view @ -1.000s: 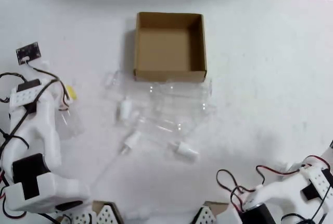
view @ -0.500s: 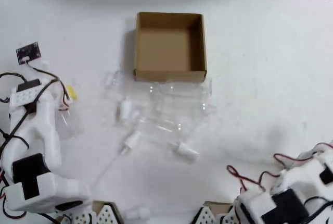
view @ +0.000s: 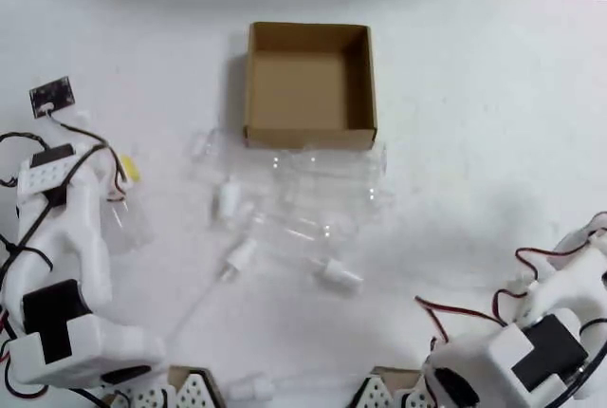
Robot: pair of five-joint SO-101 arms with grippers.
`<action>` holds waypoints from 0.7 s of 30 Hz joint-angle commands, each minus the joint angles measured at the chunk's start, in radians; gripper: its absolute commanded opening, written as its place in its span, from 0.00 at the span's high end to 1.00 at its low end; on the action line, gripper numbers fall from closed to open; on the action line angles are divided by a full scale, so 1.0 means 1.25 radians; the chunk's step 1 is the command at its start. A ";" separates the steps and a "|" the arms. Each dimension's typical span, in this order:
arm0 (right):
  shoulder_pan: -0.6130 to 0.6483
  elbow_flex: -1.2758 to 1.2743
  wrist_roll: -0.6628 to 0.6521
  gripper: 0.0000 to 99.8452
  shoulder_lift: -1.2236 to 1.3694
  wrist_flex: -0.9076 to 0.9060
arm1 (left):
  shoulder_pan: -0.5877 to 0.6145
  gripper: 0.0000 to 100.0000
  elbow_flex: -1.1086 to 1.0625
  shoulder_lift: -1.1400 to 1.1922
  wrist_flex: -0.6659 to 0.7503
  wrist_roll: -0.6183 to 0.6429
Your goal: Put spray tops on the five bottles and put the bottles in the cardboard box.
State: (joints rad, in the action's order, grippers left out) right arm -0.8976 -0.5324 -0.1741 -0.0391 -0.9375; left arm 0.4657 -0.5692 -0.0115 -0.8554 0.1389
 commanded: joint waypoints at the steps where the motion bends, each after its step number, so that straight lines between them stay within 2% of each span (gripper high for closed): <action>1: -0.008 0.069 0.047 0.98 -0.077 -0.101 | -0.007 0.94 0.001 -0.006 0.010 -0.011; 6: -0.056 0.045 0.109 0.98 -0.193 -0.212 | -0.008 0.94 0.001 -0.006 0.014 -0.011; 10: -0.061 0.000 0.211 0.98 -0.258 -0.218 | -0.008 0.94 0.001 -0.006 0.012 -0.011; 14: -0.046 -0.055 0.339 0.98 -0.287 -0.187 | -0.008 0.94 0.001 -0.006 0.010 -0.011; 19: -0.006 -0.128 0.420 0.98 -0.269 -0.072 | -0.008 0.94 0.001 -0.006 0.010 -0.011; 21: 0.028 -0.134 0.438 0.94 -0.257 -0.062 | -0.008 0.94 0.001 -0.006 0.010 -0.011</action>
State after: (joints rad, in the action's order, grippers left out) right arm -0.9175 -0.7043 0.3353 -0.3567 -1.0526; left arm 0.4657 -0.5692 -0.0115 -0.8554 0.1389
